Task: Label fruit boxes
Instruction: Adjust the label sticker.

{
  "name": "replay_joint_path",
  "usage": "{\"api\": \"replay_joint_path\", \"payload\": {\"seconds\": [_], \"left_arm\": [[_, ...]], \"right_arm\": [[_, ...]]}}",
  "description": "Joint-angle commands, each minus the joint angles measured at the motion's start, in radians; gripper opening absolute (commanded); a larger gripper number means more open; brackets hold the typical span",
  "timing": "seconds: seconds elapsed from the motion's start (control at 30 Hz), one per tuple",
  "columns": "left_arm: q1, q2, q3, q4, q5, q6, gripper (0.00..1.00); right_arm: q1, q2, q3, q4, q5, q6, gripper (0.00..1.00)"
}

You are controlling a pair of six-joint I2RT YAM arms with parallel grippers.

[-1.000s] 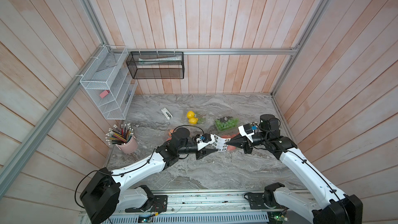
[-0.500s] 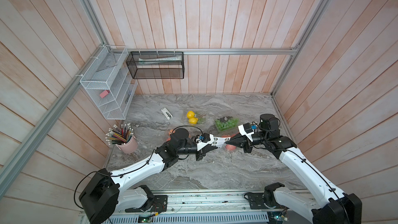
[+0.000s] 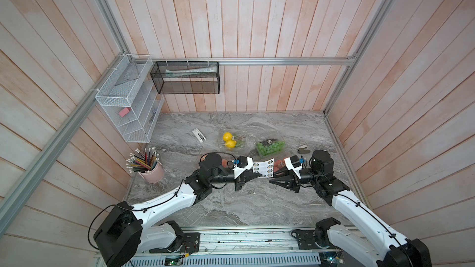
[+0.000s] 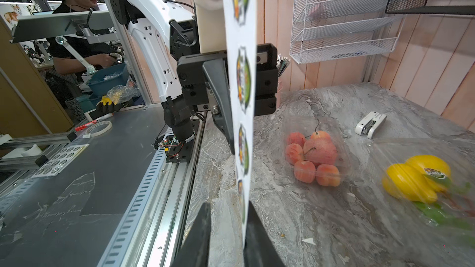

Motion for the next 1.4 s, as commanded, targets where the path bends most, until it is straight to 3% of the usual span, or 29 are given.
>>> {"api": "replay_joint_path", "payload": {"seconds": [0.0,0.23,0.6,0.77,0.8,0.9,0.97,1.37], "left_arm": [[0.003,0.011,0.013,0.034,0.031,-0.020,0.00],[0.003,0.011,0.010,0.025,0.031,-0.017,0.00],[0.003,0.018,0.017,0.011,0.042,-0.007,0.00],[0.003,0.019,0.021,0.012,0.045,-0.008,0.00],[0.003,0.019,0.021,0.013,0.043,-0.011,0.02],[0.003,0.007,0.008,0.014,0.022,-0.016,0.19],[0.004,-0.007,-0.005,0.014,0.010,-0.013,0.24],[0.006,-0.033,-0.022,-0.043,-0.003,0.004,0.22]], "right_arm": [[0.009,0.013,0.003,0.042,-0.010,0.026,0.24],[0.010,0.037,0.028,0.048,-0.047,0.029,0.16],[0.016,0.040,0.029,0.125,-0.055,0.086,0.14],[0.019,0.046,0.032,0.129,-0.058,0.091,0.00],[0.020,0.047,0.032,0.128,-0.057,0.088,0.00],[0.018,0.037,0.030,0.123,-0.057,0.070,0.00],[0.017,0.036,0.030,0.122,-0.054,0.071,0.00],[0.013,0.041,0.048,0.125,-0.053,0.066,0.00]]}}
